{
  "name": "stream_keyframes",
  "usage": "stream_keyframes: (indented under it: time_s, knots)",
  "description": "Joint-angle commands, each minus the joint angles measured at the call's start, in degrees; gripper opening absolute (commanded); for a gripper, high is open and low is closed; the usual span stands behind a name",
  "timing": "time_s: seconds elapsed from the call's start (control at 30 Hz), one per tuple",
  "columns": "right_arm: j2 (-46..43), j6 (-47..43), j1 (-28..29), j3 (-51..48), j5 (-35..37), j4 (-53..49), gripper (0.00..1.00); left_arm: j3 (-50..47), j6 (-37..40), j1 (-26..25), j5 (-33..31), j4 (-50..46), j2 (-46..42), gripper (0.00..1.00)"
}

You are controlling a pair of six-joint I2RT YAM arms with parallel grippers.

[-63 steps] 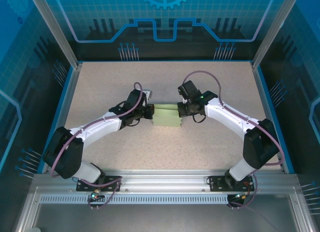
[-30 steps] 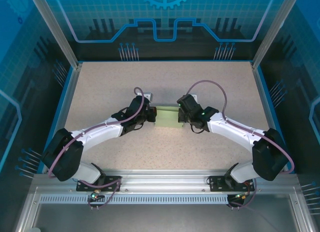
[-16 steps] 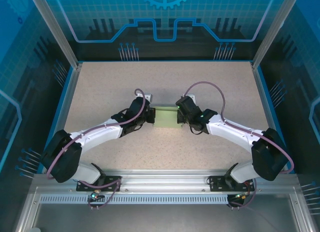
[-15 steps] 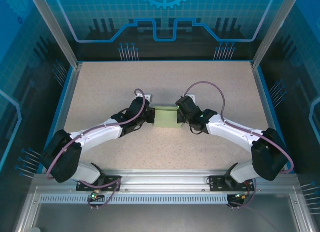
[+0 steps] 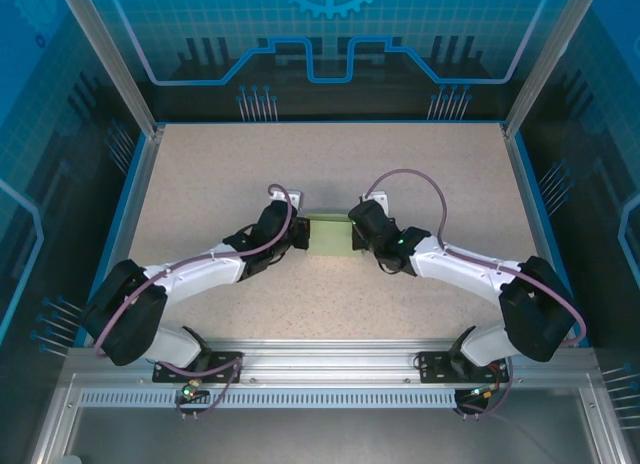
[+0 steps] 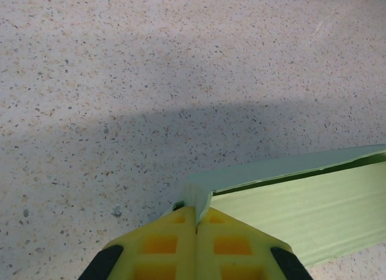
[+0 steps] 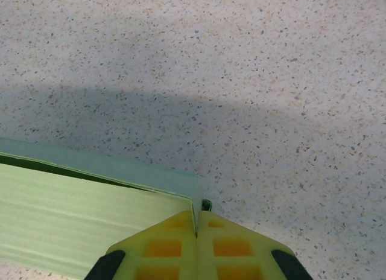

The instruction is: Fold the paper box

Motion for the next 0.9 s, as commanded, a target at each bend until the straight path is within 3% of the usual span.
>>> stream_keyframes:
  time_s: [0.0, 0.4, 0.7, 0.87]
  knots:
    - [2.03, -0.83, 2.13, -4.02, 1.72, -2.97, 0.01, -4.01, -2.06, -1.71, -2.53, -1.22, 2.33, 0.0]
    - [2.2, -0.85, 7.2, -10.8, 10.1, 3.82, 0.0, -6.83, -2.0, -2.25, -3.75, 1.2, 0.88, 0.03]
    - [4.13, 1.5, 8.11, -8.36, 12.96, -0.39, 0.0, -6.12, -1.42, -2.27, -2.76, -1.35, -2.81, 0.23]
    - [4.07, 2.65, 8.33, -7.79, 13.75, -1.81, 0.0, -6.38, -1.47, -2.24, -2.98, -2.77, -5.42, 0.39]
